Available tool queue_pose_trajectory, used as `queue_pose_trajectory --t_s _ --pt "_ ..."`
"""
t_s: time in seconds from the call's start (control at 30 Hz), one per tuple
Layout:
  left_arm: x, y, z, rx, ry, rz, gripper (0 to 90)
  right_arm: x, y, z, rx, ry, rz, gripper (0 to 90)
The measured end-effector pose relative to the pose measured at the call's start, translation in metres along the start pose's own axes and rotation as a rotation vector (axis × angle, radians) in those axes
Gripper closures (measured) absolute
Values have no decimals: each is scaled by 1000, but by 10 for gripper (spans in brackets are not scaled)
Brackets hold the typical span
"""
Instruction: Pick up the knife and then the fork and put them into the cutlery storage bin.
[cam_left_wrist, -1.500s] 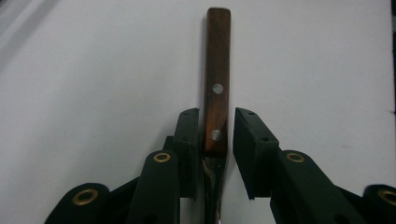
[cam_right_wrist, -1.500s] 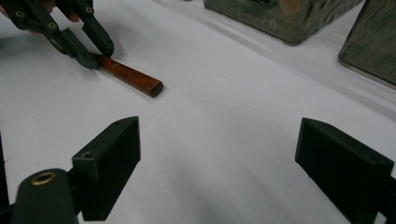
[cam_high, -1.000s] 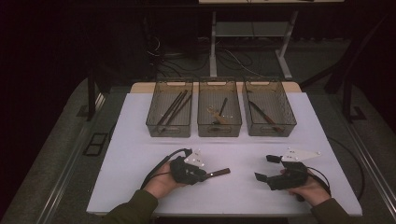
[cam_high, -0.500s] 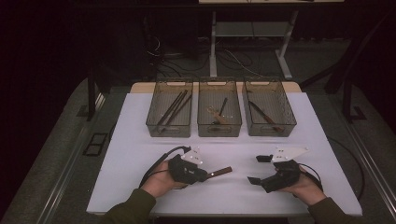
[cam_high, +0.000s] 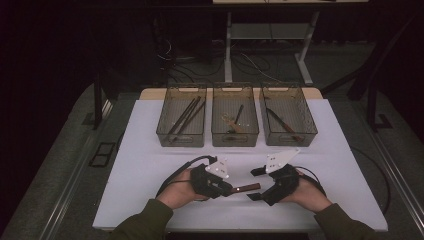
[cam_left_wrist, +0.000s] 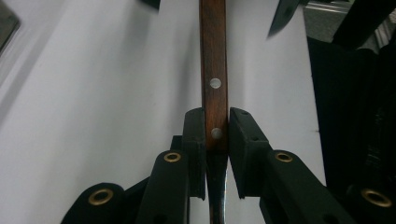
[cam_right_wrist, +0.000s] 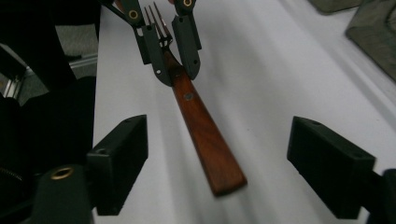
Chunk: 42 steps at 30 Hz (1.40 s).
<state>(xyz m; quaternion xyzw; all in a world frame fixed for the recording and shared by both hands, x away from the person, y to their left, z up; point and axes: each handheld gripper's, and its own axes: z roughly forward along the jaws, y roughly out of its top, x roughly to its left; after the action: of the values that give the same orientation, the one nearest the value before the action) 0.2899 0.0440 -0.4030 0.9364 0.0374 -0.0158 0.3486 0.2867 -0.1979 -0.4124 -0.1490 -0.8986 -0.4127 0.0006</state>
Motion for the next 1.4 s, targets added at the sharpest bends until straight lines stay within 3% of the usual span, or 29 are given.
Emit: queue_pose_trajectory --t_s 0.17,0.3,0.57,0.6,0.67,0.87,0.97,1.07,1.2,1.33,1.4 --pt "0 9 2 11 -9 49 772 -5 5 13 57 74 -49 386" --pt "-1 12 4 19 -21 57 772 -3 7 21 88 118 -78 515" --pt "-4 13 4 32 -43 73 771 1 8 23 105 155 -94 722" --pt "-6 12 4 33 -51 57 771 2 8 23 108 161 -92 728" --pt "-5 12 4 36 -50 84 771 2 8 23 114 169 -92 735" --pt "-6 12 6 32 -66 92 769 5 8 24 129 199 -79 753" --pt "-5 10 3 18 -65 104 767 5 8 24 115 191 -77 754" --pt "-4 7 0 -15 -55 83 743 3 9 21 97 193 -48 755" --pt "-1 -2 -7 -58 -16 42 568 1 7 15 76 167 -29 755" --pt "1 -17 -20 -147 30 -42 447 -3 4 11 68 134 -21 755" --pt "2 -26 -29 -192 75 -79 380 -4 2 8 62 123 -11 755"
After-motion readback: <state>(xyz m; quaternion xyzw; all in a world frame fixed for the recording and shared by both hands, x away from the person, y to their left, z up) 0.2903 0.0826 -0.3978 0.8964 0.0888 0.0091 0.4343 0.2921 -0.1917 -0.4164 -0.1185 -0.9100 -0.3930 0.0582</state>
